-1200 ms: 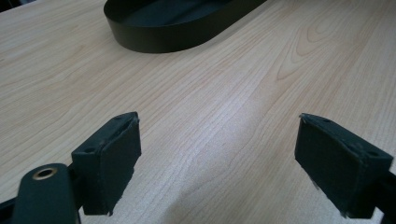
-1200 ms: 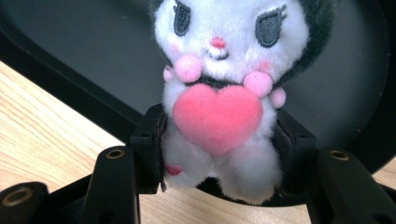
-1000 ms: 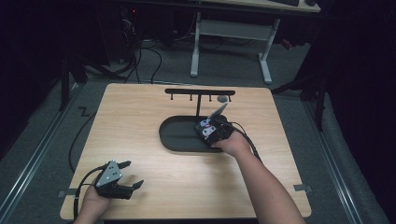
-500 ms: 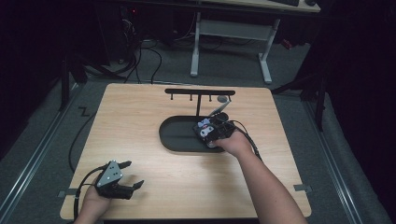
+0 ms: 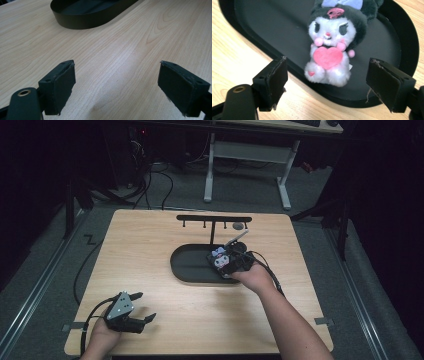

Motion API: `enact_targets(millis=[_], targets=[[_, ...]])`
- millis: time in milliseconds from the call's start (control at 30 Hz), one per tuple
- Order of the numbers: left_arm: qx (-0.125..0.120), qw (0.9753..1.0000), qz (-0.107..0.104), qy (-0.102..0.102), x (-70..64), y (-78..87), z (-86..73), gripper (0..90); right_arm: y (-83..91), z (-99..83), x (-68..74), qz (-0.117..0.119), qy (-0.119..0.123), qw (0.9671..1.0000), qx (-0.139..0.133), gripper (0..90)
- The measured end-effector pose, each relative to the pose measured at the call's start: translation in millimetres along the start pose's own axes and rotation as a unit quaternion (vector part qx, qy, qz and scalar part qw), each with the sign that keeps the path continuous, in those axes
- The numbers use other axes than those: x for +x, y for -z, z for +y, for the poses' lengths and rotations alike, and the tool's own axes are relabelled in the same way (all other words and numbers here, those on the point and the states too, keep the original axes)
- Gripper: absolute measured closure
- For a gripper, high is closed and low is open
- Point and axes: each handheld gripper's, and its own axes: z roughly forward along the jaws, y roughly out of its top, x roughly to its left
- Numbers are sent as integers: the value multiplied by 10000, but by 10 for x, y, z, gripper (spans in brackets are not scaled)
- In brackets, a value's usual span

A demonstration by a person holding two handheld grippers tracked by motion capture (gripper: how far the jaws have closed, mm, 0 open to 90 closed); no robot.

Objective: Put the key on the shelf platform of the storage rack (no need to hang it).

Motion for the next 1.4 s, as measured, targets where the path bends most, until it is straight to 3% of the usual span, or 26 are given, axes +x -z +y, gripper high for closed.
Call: enact_targets(millis=[233, 467, 633, 767, 900, 933, 1000, 1100, 1133, 1267, 1333, 1400], targets=[[-24, 10000, 7, 16, -3, -11, 7, 153, 70, -178, 9, -114, -82, 9997, -222, 155], [49, 10000, -33, -70, -33, -29, 10, 152, 149, -357, 58, -285, -117, 9972, -682, 137], [39, 10000, -29, -56, -32, -29, 13, 152, 186, -546, 98, -201, -188, 9934, -1113, 128], [68, 10000, -37, -57, -41, -22, 3, 152, 209, -646, 118, -151, -215, 9918, -1253, 128], [20, 10000, -49, -31, -53, 12, -8, 152, 215, -869, 142, -338, -99, 9862, -1616, 130], [8, 10000, -47, -9, -53, 17, -13, 152, 215, -869, 142, -338, -99, 9862, -1616, 130], [30, 10000, -32, 1, -45, 25, -15, 151, 196, -1033, 137, -344, -158, 9829, -1802, 129], [-39, 9999, -56, 78, -49, 26, -12, 151, 178, -1149, 121, -319, -225, 9814, -1880, 129], [-31, 9999, -86, 65, -59, 25, -9, 152, 158, -1270, 103, -339, -265, 9793, -1980, 131], [2, 9999, -122, 35, -80, 18, -6, 151, 144, -1455, 77, -351, -330, 9762, -2116, 136], [-2, 9999, -132, 32, -87, 17, -3, 151, 147, -1581, 64, -340, -404, 9725, -2269, 136], [-51, 9999, -128, 71, -90, 19, 0, 151, 171, -1766, 45, -333, -500, 9663, -2502, 139]])
